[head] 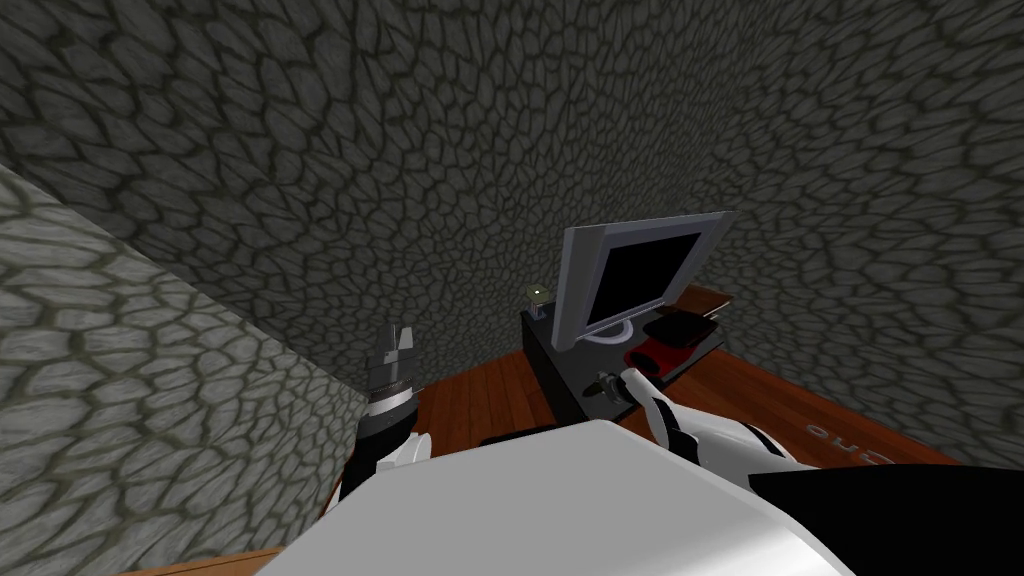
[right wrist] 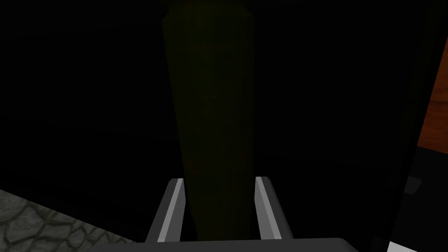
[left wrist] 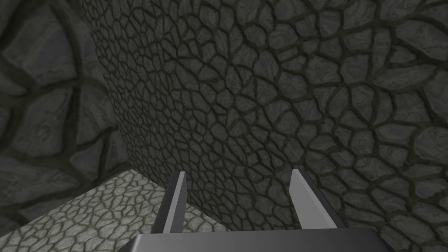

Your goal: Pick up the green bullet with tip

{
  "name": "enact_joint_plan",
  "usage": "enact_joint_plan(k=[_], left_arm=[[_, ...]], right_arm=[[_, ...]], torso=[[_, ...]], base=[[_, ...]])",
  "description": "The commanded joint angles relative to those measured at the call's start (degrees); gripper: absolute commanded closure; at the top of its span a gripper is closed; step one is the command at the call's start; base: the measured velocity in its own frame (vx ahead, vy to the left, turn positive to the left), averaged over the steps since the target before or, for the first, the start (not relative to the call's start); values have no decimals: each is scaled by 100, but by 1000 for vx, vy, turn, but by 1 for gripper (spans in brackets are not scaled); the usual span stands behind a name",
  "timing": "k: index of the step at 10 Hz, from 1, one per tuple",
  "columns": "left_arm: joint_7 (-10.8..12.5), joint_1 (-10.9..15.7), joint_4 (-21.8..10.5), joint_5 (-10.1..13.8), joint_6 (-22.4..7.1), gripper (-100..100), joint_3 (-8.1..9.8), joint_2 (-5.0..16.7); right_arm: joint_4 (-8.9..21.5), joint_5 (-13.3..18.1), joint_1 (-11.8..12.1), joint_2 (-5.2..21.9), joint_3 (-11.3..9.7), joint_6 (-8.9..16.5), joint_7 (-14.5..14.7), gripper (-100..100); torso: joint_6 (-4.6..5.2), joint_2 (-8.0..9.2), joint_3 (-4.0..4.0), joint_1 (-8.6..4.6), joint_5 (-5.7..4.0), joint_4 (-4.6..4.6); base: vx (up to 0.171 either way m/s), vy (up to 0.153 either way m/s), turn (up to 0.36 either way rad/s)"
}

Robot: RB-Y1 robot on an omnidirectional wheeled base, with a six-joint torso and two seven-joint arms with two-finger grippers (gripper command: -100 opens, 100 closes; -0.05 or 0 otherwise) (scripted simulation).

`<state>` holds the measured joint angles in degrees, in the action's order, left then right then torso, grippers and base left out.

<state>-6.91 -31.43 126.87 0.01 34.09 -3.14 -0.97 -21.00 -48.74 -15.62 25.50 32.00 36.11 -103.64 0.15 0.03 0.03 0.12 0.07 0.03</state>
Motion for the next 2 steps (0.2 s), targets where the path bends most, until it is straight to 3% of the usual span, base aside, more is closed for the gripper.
enact_joint_plan(k=[1, 2], left_arm=[[0, 0, 0, 0, 0, 0, 0, 0], [0, 0, 0, 0, 0, 0, 0, 0]], right_arm=[[0, 0, 0, 0, 0, 0, 0, 100], [19, -5, -13, 16, 2, 5, 11, 0]], torso=[[0, 0, 0, 0, 0, 0], [1, -4, -2, -5, -3, -1]], base=[[-19, 21, 3], [0, 0, 0]])
